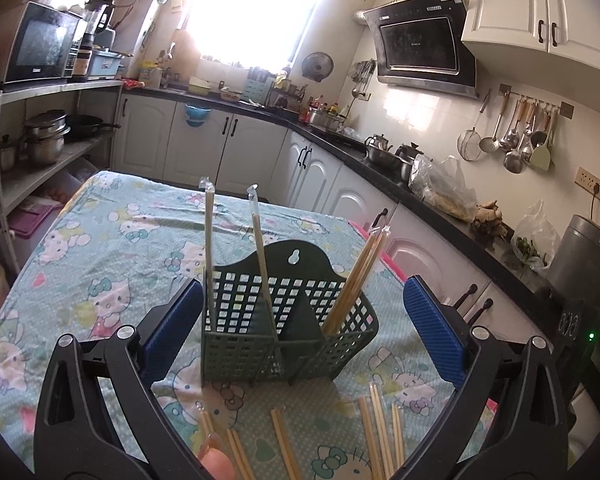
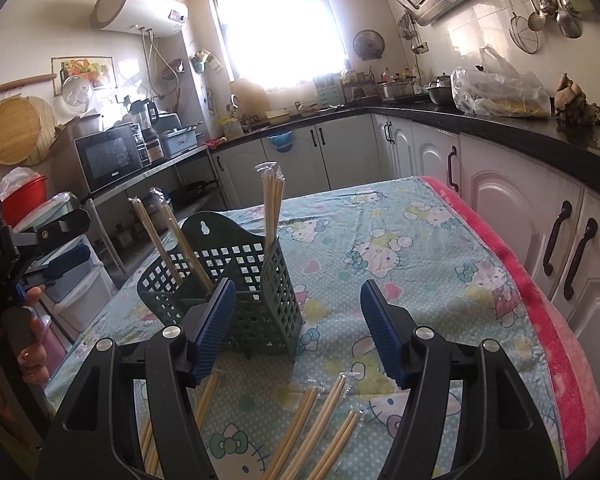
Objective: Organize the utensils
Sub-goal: 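Withdraw both open tools up and back from the green caddy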
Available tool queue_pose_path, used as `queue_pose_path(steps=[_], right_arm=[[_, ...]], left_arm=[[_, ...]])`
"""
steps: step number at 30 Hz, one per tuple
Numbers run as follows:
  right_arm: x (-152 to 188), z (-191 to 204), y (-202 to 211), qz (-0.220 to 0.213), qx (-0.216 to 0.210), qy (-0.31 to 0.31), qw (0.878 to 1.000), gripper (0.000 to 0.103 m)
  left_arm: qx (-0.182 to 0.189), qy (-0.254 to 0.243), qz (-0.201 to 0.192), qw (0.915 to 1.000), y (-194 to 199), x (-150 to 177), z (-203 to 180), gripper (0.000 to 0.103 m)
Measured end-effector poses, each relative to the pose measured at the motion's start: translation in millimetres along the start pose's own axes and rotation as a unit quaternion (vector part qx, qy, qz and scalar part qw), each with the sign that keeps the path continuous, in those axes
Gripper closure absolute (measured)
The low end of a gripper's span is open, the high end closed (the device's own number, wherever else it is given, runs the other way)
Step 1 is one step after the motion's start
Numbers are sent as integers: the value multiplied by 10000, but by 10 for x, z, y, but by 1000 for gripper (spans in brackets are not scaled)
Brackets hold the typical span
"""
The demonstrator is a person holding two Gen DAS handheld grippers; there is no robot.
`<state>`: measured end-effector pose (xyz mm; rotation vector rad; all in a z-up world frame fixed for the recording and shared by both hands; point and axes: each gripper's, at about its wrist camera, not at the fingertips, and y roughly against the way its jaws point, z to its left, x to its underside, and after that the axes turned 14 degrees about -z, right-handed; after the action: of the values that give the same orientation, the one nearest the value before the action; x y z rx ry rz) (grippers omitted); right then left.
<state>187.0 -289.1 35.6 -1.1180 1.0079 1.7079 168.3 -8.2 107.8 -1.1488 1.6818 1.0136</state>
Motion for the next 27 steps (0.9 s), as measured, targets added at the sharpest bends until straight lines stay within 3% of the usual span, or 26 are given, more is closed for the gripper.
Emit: queue_pose_path(steps=[27], right_arm=[[184,90,138,273,-104,160,9994,40]], left_arm=[[-265,9,417,9988,148,337,126,11]])
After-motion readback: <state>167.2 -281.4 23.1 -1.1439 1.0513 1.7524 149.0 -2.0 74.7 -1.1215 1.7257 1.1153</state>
